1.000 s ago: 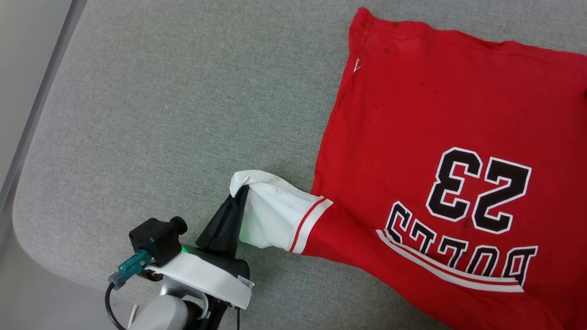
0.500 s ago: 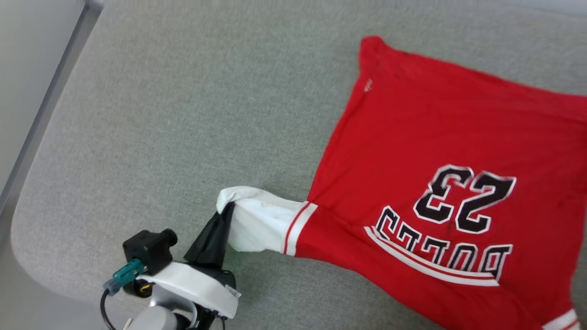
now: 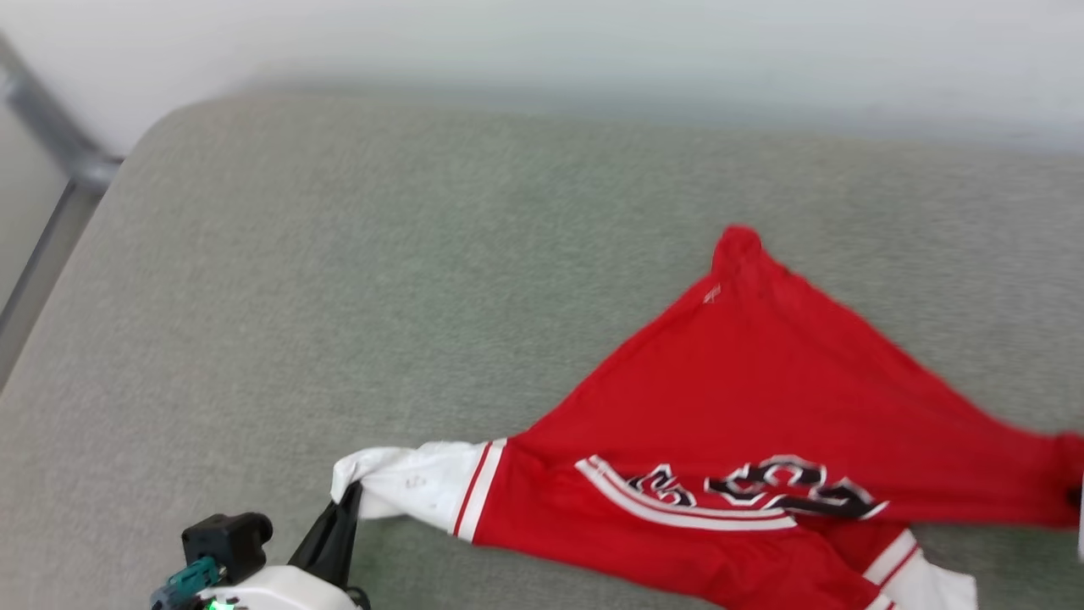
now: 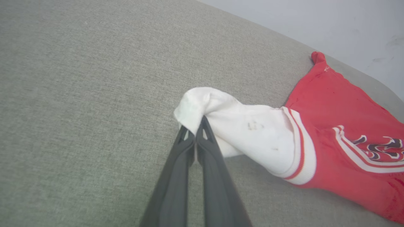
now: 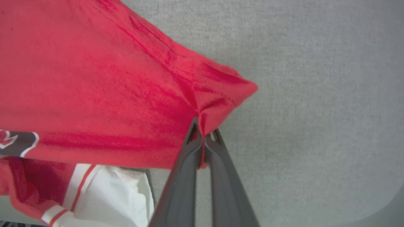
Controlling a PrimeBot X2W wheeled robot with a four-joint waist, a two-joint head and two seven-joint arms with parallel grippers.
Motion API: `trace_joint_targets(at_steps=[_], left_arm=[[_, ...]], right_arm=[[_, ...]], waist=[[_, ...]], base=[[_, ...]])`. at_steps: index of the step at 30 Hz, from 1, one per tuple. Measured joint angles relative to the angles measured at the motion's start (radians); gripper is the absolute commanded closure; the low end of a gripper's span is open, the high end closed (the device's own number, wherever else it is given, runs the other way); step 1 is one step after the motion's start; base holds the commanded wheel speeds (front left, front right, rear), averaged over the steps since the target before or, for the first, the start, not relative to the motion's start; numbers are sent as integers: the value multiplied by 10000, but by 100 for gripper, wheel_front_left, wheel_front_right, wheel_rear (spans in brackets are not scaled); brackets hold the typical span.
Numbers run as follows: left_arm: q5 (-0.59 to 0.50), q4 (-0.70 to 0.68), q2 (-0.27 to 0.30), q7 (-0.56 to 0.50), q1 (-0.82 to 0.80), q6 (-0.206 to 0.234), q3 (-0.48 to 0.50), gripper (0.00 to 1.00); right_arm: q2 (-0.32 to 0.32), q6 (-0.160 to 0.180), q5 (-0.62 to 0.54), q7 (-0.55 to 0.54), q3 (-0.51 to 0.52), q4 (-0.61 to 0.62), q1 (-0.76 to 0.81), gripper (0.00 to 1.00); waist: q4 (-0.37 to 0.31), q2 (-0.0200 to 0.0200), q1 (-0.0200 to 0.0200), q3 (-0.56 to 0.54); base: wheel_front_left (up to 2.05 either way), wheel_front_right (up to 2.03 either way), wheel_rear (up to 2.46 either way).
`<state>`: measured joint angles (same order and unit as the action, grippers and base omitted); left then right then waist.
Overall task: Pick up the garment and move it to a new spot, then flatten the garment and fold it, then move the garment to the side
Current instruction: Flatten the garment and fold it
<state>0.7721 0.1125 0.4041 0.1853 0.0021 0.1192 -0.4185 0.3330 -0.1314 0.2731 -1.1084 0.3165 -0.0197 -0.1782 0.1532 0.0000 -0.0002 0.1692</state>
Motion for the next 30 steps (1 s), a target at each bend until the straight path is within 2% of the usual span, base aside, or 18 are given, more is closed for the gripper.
trace_joint_targets(at_steps=[5,11,12,13,14,16,19,25,28,30], left_arm=[[180,19,263,-217,443,224,155,100],[322,84,360,-391,799,318,167,100],[324,71,366,-399,819,328,169,100],[322,56,370,-418,827,339,153,100],[322,35,374,-426,841,355,132,100],[316,-21,389,-454,859,395,82,100],[263,-134,422,-506,852,405,52,100],[140,-431,514,-550,676,437,10,100],[63,-596,546,-568,483,460,-4,100],[35,-673,556,-568,340,470,-13,100]], right_arm=[[-826,2,311,4,357,1116,2126,100],[-2253,2,380,418,736,1570,4311,100],[-2424,2,466,531,748,1551,4516,94],[-2539,2,512,640,711,1521,4701,80],[-2646,2,591,897,725,1473,4829,0],[-2738,4,742,1532,780,1283,4921,0],[-2777,4,961,3083,874,1131,4840,0],[-2807,4,1047,7148,1126,570,3746,0],[-2823,4,773,8466,644,123,3088,0],[-2771,4,606,8972,410,-299,2456,0]], waist=[[-656,0,-1,-569],[-1204,1,-1,-1064],[-1277,0,-1,-1105],[-1343,1,-1,-1141],[-1398,0,0,-1168],[-1471,0,-1,-1181],[-1508,1,1,-1136],[-1460,0,1,-980],[-1407,1,1,-813],[-1375,0,2,-665]], base=[[0,0,0],[0,0,0],[0,0,0],[0,0,0],[0,0,0],[0,0,0],[0,0,0],[0,0,0],[0,0,0],[0,0,0]])
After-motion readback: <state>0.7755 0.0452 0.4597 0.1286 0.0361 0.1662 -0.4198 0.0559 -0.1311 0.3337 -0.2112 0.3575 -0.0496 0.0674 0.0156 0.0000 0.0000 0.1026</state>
